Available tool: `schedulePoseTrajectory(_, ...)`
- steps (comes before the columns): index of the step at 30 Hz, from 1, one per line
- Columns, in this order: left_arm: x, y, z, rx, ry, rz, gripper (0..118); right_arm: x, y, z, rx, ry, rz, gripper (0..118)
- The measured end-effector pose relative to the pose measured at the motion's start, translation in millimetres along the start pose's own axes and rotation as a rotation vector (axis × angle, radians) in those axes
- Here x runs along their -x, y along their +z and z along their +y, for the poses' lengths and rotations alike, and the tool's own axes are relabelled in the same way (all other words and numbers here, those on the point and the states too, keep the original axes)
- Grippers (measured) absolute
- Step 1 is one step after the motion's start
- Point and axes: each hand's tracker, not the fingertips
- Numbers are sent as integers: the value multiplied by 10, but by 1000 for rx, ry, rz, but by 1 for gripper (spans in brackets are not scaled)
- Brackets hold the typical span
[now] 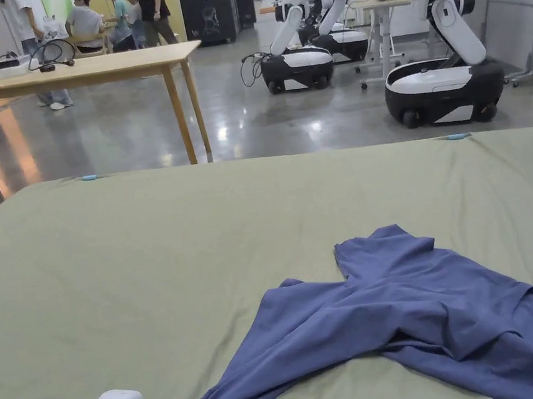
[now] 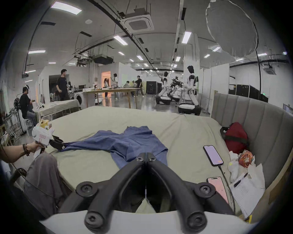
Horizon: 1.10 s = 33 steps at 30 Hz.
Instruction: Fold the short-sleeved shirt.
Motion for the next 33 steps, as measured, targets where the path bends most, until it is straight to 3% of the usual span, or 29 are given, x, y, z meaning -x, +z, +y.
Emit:
schedulePoseTrajectory(1, -24, 17, -24, -19, -18, 4, 55, -5, -13, 3, 4, 1, 0, 0)
schedulePoseTrajectory(2, -49, 45, -51, -46, -36, 13, 20, 25, -24, 6, 6, 5, -2, 0)
schedulePoseTrajectory(3, -78, 69, -66, -67, -77, 7, 0, 30, -45, 10, 10, 7, -3, 0)
schedulePoseTrajectory(6, -216, 153, -83, -103, -174, 36, 0, 36, -137, 27, 28, 11, -2, 0)
schedulePoseTrajectory(11, -258, 212, 83, -110, -183, 24, 0, 11, -601, 237, 47, 54, 31, 0)
schedulePoseTrajectory(17, -295, 369, 473, -198, -101, -21, 0, -183, -2210, 765, 85, 111, 59, 1)
schedulePoseTrajectory(18, -320, 377, 522, -208, -95, -23, 0, -242, -2568, 798, 120, 135, 70, 6)
schedulePoseTrajectory(19, -342, 383, 557, -215, -96, -17, 0, -279, -2833, 830, 147, 143, 86, 41)
schedulePoseTrajectory(20, -375, 374, 589, -224, -91, -24, 0, -317, -3143, 853, 200, 144, 98, 84)
schedulePoseTrajectory(21, -402, 368, 623, -230, -81, -34, 0, -354, -3486, 838, 275, 145, 126, 117)
schedulePoseTrajectory(23, -437, 345, 686, -227, -71, -49, 0, -374, -3923, 802, 326, 160, 152, 116)
schedulePoseTrajectory(27, -525, 288, 759, -213, -104, -29, 0, -308, -4668, 514, 504, 218, 79, 116)
schedulePoseTrajectory(33, -532, 303, 841, -201, -120, -21, 0, -304, -5105, 252, 629, 216, 35, 113)
